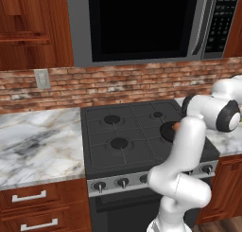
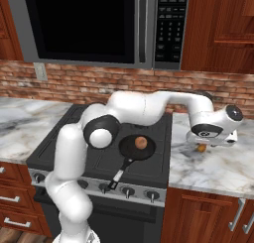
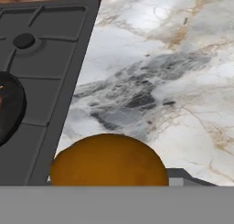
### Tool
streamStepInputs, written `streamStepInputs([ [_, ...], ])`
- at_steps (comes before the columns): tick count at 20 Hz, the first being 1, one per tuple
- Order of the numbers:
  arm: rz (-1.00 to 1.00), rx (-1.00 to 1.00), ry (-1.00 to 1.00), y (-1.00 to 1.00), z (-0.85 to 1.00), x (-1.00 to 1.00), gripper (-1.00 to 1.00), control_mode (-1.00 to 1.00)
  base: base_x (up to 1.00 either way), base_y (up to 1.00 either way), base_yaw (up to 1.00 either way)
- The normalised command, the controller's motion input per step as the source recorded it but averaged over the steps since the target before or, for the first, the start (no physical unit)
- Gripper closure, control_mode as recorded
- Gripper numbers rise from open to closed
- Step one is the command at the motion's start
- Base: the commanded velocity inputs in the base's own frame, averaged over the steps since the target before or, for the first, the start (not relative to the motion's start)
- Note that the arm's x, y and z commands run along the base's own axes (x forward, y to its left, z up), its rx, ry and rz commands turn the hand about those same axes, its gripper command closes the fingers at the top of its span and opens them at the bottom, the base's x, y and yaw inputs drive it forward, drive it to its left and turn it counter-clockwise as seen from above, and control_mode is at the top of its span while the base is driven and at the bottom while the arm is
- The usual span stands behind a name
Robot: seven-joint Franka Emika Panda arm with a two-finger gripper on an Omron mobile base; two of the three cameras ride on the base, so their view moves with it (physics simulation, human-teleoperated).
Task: Put the onion and mushroom in the pan. Then turn on the front right burner and set the heat to medium.
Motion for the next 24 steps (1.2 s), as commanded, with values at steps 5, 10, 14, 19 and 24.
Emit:
streamStepInputs([
  [5,0.00,-0.06,0.16,0.58,0.28,-0.04,1.00,-1.00,0.00,0.00,0.00],
  [10,-0.01,-0.11,0.38,0.70,0.05,0.00,1.00,-1.00,0.00,0.00,0.00],
  [14,-0.07,-0.11,0.43,0.69,0.00,0.00,1.00,-1.00,0.00,0.00,0.00],
  [19,-0.09,-0.06,0.25,0.68,0.00,0.00,1.00,-1.00,0.00,0.00,0.00],
  [24,-0.01,0.00,0.09,0.70,0.00,0.00,1.00,-1.00,0.00,0.00,0.00],
])
